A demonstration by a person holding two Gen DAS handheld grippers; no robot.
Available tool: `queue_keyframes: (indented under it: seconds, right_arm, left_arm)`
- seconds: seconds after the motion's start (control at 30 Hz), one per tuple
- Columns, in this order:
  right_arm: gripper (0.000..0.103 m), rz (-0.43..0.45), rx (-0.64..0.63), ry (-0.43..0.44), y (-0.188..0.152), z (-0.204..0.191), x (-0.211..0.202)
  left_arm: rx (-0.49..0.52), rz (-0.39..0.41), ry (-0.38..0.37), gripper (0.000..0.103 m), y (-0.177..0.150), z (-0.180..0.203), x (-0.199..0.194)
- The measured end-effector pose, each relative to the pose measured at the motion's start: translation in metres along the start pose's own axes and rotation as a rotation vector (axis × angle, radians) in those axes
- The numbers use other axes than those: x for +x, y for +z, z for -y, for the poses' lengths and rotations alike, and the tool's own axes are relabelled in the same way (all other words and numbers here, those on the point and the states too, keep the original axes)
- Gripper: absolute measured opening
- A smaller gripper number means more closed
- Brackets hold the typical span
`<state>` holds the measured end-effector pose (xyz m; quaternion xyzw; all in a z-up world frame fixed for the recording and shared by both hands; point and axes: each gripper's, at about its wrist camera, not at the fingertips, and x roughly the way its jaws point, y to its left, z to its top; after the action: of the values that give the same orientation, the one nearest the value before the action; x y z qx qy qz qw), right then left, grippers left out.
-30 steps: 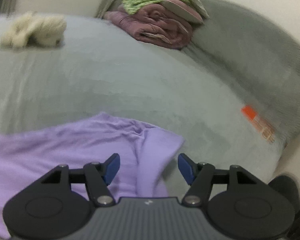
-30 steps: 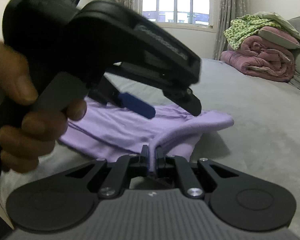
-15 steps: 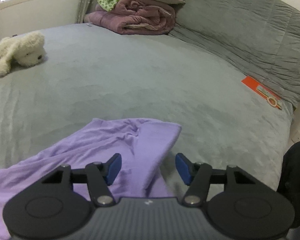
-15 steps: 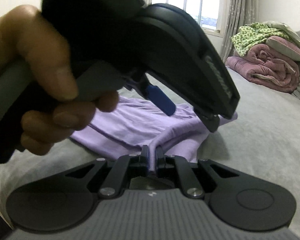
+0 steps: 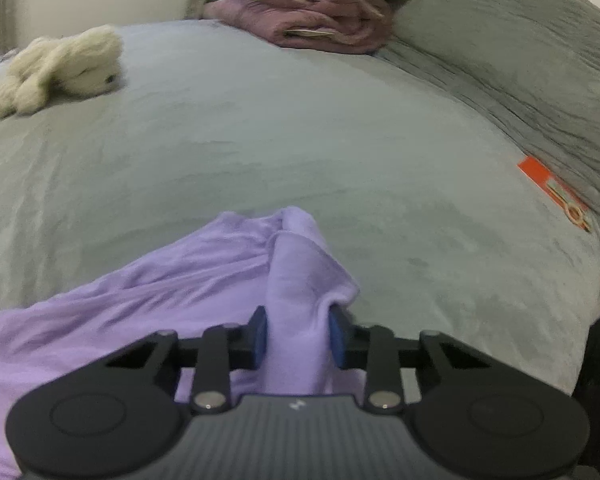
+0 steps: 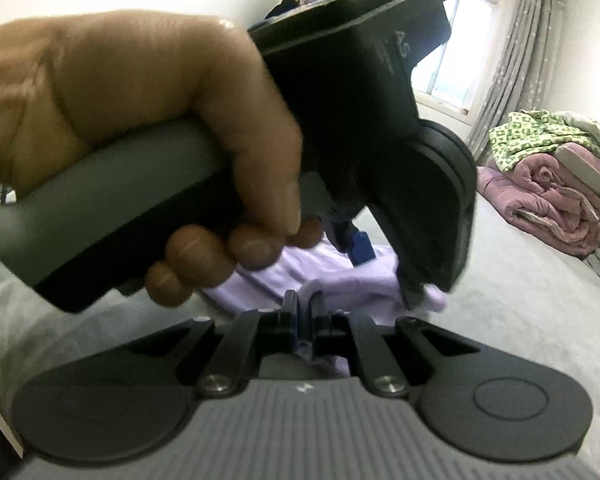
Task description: Fold clothes
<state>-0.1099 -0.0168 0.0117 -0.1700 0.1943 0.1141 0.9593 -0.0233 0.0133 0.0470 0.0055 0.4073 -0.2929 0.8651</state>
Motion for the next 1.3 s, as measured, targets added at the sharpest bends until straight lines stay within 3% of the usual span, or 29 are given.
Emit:
queue_keyframes:
  seconds: [0.17,0.37,0.5,0.73,0.87,1.03,1.17,1.3]
  right_arm:
    - [0.008,0.001,-0.028,0.008,0.007,-0.001,0.005]
    - [0.008,0.021,-0.105,0.027,0.019,-0.009,0.011]
    - [0.008,0.032,-0.148,0.027,0.024,-0.012,0.013]
    - [0.008,0.075,-0.285,0.029,0.038,-0.02,0.02]
    - [0.008,0.075,-0.294,0.029,0.043,-0.017,0.024]
    - [0.008,0.082,-0.308,0.025,0.047,-0.014,0.024]
    - [0.008,0.094,-0.303,0.026,0.055,-0.01,0.025]
    - [0.008,0.113,-0.302,0.034,0.065,-0.009,0.026]
  left_arm:
    - [-0.122,0.021,-0.039,0.033,-0.001,-0.02,-0.011]
    - [-0.277,0.054,-0.11,0.05,-0.005,-0.048,-0.025]
    - [-0.306,0.085,-0.135,0.057,-0.009,-0.055,-0.036]
    - [-0.311,0.07,-0.107,0.059,-0.015,-0.059,-0.039]
    - [-0.291,0.054,-0.061,0.054,-0.015,-0.058,-0.038]
    - [-0.194,0.048,-0.045,0.044,-0.012,-0.044,-0.039]
    - [-0.204,0.03,-0.012,0.041,-0.011,-0.048,-0.037]
    - [-0.222,0.011,0.02,0.03,-0.011,-0.054,-0.034]
